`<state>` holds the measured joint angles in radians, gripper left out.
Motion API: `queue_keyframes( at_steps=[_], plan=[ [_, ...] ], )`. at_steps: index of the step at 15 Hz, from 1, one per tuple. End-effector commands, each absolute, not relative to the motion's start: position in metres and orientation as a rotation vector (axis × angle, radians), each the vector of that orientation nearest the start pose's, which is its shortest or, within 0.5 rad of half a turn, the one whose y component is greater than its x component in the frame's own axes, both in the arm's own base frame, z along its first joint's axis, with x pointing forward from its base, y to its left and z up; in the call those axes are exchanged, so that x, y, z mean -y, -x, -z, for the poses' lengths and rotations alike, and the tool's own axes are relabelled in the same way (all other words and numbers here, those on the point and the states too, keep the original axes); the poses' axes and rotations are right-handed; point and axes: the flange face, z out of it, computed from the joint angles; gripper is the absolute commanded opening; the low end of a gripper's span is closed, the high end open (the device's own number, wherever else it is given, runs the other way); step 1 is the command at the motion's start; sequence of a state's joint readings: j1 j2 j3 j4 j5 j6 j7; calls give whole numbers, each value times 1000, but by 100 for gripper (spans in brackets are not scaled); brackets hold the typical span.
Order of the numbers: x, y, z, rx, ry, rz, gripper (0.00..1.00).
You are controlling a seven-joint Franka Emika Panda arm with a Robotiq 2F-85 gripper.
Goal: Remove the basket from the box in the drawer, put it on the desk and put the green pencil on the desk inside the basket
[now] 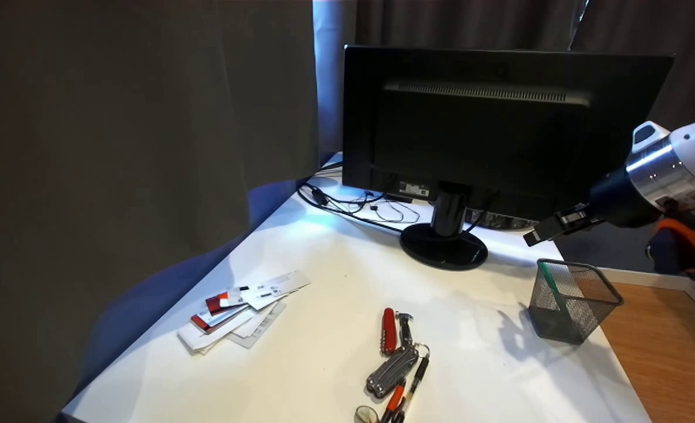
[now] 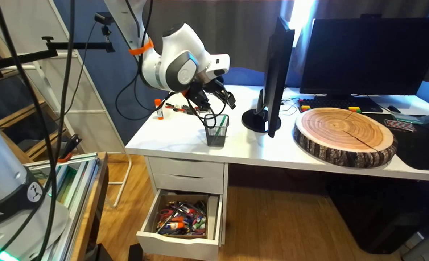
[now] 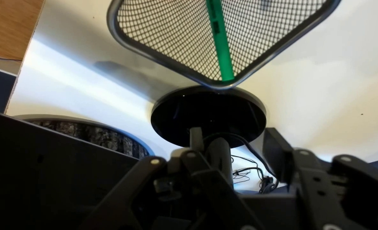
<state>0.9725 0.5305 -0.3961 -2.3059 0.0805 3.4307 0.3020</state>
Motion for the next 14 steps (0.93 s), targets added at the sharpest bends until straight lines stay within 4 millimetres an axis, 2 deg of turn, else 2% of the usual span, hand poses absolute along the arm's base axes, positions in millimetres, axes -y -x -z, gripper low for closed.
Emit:
queue_keyframes(
  at_steps=[1, 3, 4, 9, 14],
  plan=[
    [-300, -469, -221, 426, 2830, 990, 83],
    [-299, -465, -233, 421, 2843, 985, 97],
    [-298, -462, -239, 412, 2848, 977, 100],
    [-300, -442, -272, 386, 2907, 816, 100],
    [-306, -435, -298, 317, 2979, 660, 100]
  ],
)
